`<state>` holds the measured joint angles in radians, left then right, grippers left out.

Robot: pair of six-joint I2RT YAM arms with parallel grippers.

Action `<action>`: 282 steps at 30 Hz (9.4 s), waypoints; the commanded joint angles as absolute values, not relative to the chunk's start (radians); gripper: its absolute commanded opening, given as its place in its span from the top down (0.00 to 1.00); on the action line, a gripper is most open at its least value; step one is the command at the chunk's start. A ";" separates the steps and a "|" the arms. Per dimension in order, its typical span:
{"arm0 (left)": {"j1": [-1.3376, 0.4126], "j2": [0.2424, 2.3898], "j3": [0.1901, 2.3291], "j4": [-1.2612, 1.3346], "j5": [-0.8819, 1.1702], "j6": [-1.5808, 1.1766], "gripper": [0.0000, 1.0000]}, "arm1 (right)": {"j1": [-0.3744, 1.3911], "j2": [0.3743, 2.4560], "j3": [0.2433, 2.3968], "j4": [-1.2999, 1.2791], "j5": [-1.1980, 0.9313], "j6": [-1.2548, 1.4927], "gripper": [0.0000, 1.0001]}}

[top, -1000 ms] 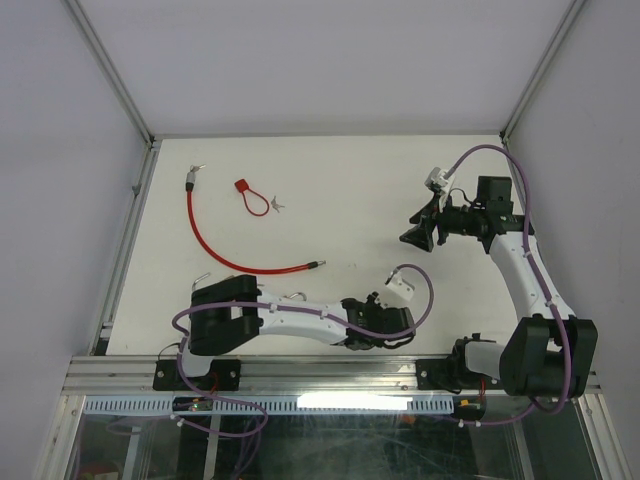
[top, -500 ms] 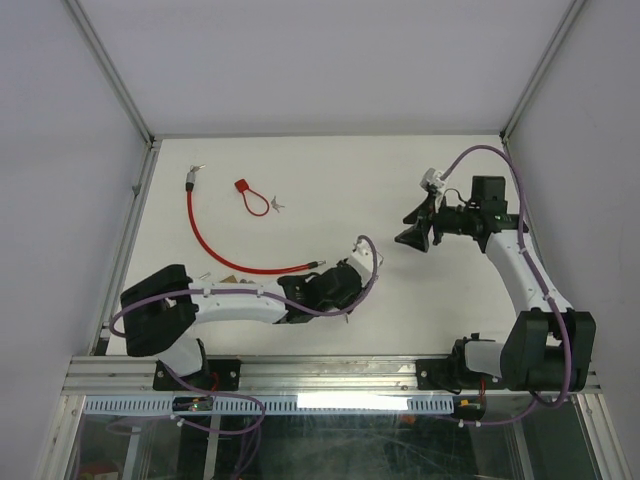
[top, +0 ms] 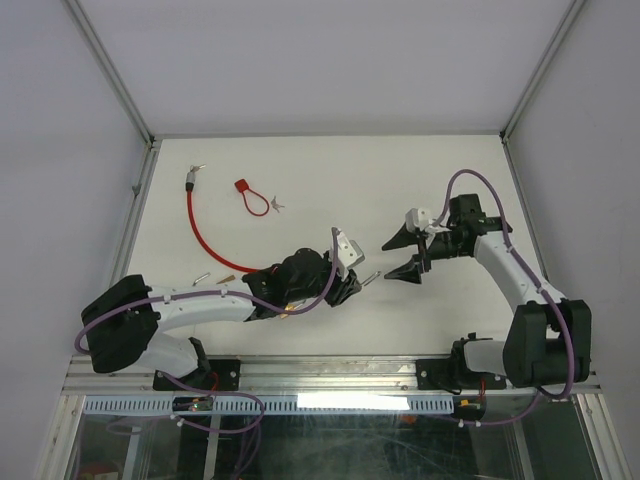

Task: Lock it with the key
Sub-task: Pick up the lock from the center of the board, then lock the lock.

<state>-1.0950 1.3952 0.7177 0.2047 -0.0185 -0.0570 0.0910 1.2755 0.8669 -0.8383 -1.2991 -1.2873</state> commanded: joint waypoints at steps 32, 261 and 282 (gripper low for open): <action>-1.056 1.330 0.708 0.281 0.162 -0.017 0.99 | 0.233 1.344 0.915 -1.044 -1.242 -1.611 0.66; -0.978 1.167 0.430 0.571 -0.013 -0.459 0.26 | 0.253 1.348 1.031 -0.847 -1.215 -0.968 1.00; -0.980 1.386 0.555 0.571 0.030 -0.347 0.54 | 0.253 1.347 1.026 -0.844 -1.217 -0.965 1.00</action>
<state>-0.9756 1.3731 0.5163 0.5423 0.0235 -0.3943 0.2584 1.3846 1.0203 -0.8661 -1.1660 -0.9676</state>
